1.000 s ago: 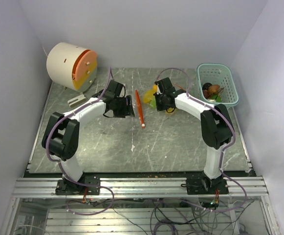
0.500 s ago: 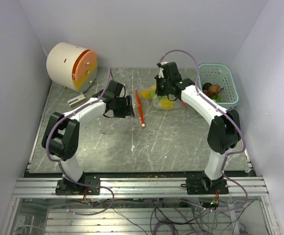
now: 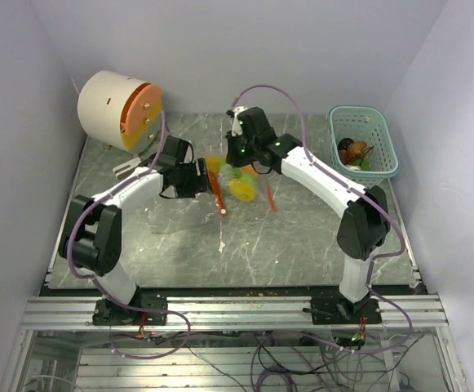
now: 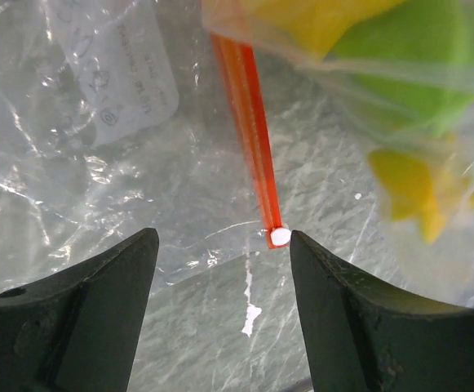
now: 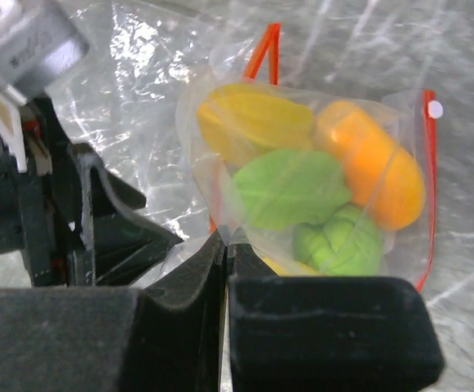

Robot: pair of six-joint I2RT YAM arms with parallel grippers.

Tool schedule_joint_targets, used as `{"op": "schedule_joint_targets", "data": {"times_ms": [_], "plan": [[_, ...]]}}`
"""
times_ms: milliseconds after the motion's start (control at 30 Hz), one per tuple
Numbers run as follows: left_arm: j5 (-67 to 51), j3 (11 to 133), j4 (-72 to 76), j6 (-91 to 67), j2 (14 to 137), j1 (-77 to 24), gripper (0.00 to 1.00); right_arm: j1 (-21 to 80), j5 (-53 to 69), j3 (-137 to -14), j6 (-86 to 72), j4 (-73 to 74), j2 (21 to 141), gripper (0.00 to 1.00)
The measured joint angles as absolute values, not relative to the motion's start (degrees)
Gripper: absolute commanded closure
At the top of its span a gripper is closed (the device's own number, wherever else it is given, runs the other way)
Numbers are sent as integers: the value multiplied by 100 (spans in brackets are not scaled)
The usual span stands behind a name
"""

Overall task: Open the zip-top bag and remove the fake food
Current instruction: Place the zipper food storage bag at the center of the board, then pick up the zipper food storage bag at the center of the board.

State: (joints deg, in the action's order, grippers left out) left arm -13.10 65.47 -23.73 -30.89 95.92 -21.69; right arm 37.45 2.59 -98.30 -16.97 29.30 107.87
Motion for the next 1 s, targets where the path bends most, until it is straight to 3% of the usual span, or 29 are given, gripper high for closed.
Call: {"op": "schedule_joint_targets", "data": {"times_ms": [100,200,300,667,767,1000], "plan": [[-1092,6366,-2403,-3153,9249,-1979,25,4036,333,-9959,-1693,2923,10925,67],[-834,6337,-2425,-3173,8890,-1817,29,4222,471,-10092,-1673,2974,11146,42],[-707,6340,-2425,-3188,8733,-1761,33,4228,449,-10038,-1608,3039,11238,31],[-622,6276,-2390,-3260,8733,-1761,31,2991,325,-9061,-1717,2729,10582,30],[-718,6276,-2327,-3262,8777,-1761,30,2515,414,-8801,-1758,2587,10654,39],[-860,6276,-2318,-3253,8825,-1761,30,1914,1682,-8066,-2255,1699,11096,42]]}}
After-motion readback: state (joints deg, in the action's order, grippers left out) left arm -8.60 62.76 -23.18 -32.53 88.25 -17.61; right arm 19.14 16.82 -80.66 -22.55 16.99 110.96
